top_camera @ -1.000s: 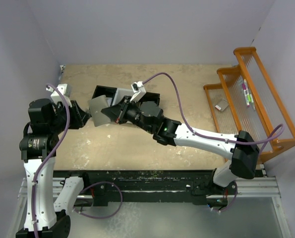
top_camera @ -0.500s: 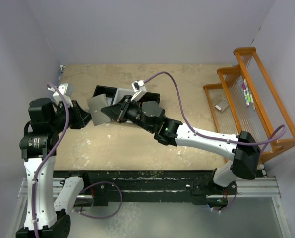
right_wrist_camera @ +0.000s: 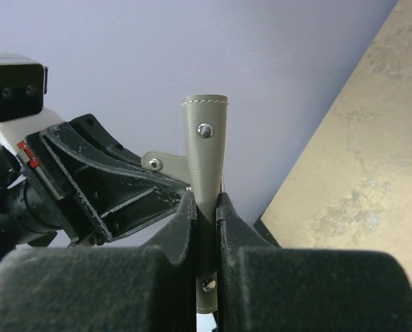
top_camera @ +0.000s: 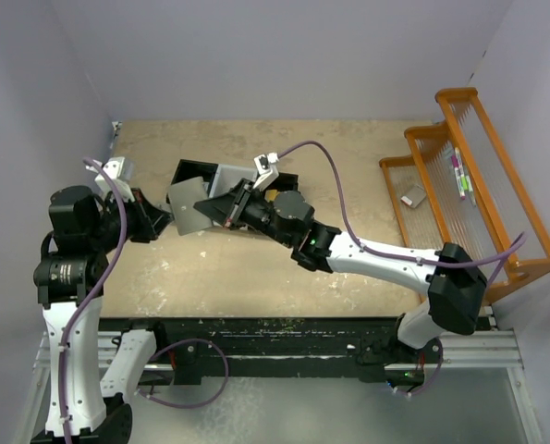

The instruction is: Take the credit cards out of the card holder

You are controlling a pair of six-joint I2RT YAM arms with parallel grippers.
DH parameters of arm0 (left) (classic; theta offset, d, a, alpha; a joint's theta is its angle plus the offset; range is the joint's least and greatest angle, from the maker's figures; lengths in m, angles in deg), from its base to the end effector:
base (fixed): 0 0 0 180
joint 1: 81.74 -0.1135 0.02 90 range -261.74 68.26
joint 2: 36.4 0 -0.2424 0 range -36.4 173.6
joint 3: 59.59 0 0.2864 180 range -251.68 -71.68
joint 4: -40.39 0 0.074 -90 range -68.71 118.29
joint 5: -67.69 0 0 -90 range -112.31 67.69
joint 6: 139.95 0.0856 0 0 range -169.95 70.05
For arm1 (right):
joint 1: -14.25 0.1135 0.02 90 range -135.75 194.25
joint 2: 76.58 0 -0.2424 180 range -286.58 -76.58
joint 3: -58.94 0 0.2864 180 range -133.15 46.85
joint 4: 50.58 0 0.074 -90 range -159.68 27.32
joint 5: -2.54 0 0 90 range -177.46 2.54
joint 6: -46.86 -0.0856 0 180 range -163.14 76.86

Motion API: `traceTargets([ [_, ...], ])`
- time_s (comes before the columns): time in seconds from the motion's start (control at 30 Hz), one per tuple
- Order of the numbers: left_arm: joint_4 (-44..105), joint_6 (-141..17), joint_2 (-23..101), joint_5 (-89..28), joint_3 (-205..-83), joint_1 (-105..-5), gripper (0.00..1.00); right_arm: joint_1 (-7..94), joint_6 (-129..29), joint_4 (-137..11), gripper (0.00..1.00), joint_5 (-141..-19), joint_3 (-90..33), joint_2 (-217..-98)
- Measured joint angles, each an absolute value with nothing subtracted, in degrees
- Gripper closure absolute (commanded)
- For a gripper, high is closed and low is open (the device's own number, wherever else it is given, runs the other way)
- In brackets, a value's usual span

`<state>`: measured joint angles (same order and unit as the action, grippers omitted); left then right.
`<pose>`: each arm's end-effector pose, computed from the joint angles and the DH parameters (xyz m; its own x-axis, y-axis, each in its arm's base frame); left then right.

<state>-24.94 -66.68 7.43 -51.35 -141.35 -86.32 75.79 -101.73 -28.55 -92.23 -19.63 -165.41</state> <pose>0.2058 -0.0252 0.3889 -0.5429 -0.2960 -0.7859 0.2125 0.8570 -0.4695 0.2220 0.3947 0.3373 -0.6640 0.5598 -0.4957 -0.5193 0.1317 0.8444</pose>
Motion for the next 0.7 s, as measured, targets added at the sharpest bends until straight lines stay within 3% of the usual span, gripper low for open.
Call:
traceTargets([
  [0.13, -24.87, -66.4, 7.17, -52.11, -141.48, -86.21, 1.0, 74.15, -105.4, -24.5, 0.95, -88.47, -17.29, -165.46],
  [0.27, -24.46, -65.79, 6.67, -52.16, -141.77, -86.21, 1.0, 73.5, -107.46, -21.05, 0.8, -85.94, -16.74, -166.13],
  [0.43, -24.11, -64.76, 6.43, -52.11, -142.49, -86.21, 1.0, 72.51, -110.47, -17.2, 0.44, -83.14, -15.32, -167.4],
  [0.7, -22.38, -59.71, 6.41, -52.05, -143.41, -86.21, 1.0, 71.46, -112.27, -15.59, 0.07, -80.04, -14.67, -169.94],
])
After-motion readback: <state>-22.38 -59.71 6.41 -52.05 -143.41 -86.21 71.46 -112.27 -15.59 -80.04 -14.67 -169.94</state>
